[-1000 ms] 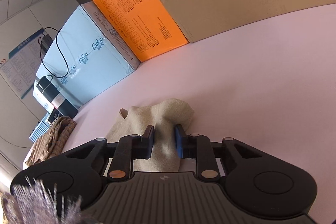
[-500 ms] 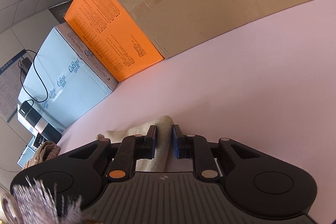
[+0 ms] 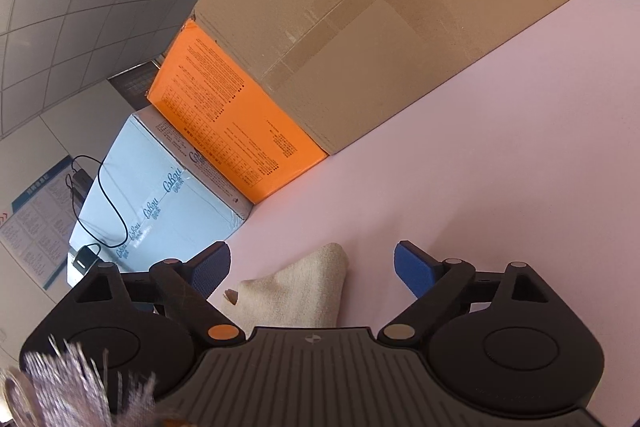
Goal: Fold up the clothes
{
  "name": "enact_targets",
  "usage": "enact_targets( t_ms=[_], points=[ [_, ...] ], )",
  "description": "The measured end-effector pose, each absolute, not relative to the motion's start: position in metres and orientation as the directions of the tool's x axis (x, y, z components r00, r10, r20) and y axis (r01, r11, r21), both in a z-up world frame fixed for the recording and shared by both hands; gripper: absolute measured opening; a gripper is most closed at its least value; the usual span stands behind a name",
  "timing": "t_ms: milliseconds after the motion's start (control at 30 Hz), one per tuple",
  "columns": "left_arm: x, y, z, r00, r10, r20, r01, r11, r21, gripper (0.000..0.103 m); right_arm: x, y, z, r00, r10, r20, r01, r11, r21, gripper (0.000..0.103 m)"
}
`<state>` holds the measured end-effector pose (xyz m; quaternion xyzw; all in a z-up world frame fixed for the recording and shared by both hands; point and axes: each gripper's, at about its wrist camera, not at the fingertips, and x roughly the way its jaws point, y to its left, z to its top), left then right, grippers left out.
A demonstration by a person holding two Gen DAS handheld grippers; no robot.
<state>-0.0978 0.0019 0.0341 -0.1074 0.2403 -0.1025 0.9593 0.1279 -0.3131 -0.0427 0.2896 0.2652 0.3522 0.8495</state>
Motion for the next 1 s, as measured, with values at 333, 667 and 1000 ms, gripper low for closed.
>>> enact_targets(
  t_ms=[333,667,1000],
  points=[
    [0.044,0.022,0.001,0.794,-0.207,-0.572,0.029,0.952,-0.304,0.095,0.131,-0.312,-0.042,0.58,0.78,-0.235,-0.47,0.556,0.686,0.101],
    [0.07,0.009,-0.012,0.838,-0.114,-0.533,0.024,0.985,-0.173,0.027,0.134,-0.311,-0.042,0.551,0.803,-0.226,-0.49,0.531,0.692,0.103],
    [0.067,0.017,-0.01,0.862,0.011,-0.506,-0.098,0.984,-0.146,0.009,0.132,-0.312,-0.043,0.553,0.803,-0.221,-0.489,0.528,0.695,0.103]
  ],
)
